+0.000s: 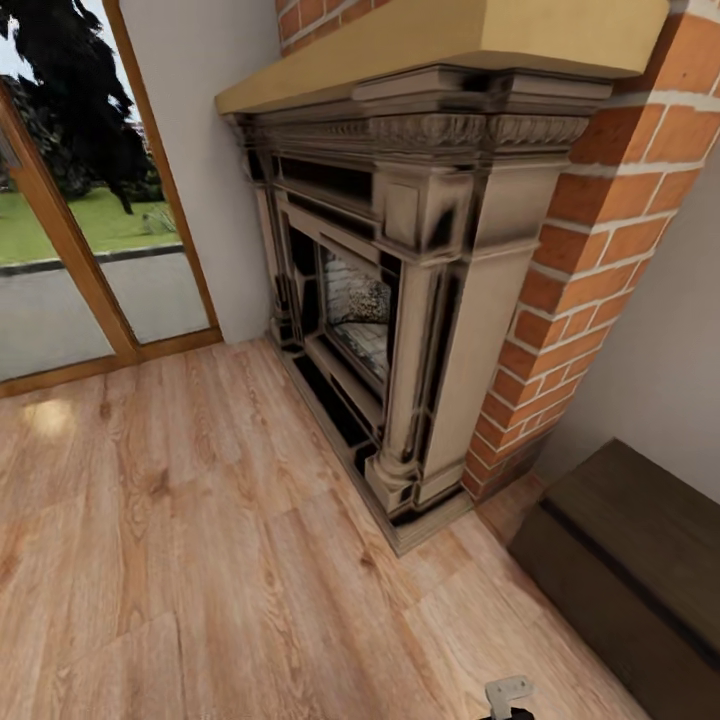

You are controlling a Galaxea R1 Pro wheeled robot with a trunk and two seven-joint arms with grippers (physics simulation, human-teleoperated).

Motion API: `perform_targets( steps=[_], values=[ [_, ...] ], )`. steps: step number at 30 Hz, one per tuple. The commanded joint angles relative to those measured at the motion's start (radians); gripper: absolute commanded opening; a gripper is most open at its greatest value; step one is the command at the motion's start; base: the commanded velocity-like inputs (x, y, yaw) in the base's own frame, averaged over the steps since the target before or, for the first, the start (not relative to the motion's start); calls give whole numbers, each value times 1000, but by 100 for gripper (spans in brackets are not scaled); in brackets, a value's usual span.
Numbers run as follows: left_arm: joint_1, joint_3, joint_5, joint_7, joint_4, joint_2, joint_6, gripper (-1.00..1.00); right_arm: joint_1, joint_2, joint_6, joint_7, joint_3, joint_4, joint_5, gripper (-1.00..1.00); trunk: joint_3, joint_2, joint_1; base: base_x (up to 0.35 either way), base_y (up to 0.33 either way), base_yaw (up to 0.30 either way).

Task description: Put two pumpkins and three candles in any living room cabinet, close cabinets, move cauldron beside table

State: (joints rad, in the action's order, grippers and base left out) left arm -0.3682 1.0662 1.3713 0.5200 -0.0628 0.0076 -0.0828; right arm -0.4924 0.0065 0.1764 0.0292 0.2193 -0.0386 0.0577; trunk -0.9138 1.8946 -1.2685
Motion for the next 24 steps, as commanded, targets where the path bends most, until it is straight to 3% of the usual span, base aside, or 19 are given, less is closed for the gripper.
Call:
perform_targets(
  steps=[1, 24],
  values=[
    [0, 0, 0, 0, 0, 0, 0, 100, 0, 0, 0, 0, 0, 0, 0, 100, 0, 0, 0, 0, 0, 297],
    [0, 0, 0, 0, 0, 0, 0, 100, 0, -3, 2, 0, 0, -1, 1, 100, -14, 0, 0, 0, 0, 285]
  ],
)
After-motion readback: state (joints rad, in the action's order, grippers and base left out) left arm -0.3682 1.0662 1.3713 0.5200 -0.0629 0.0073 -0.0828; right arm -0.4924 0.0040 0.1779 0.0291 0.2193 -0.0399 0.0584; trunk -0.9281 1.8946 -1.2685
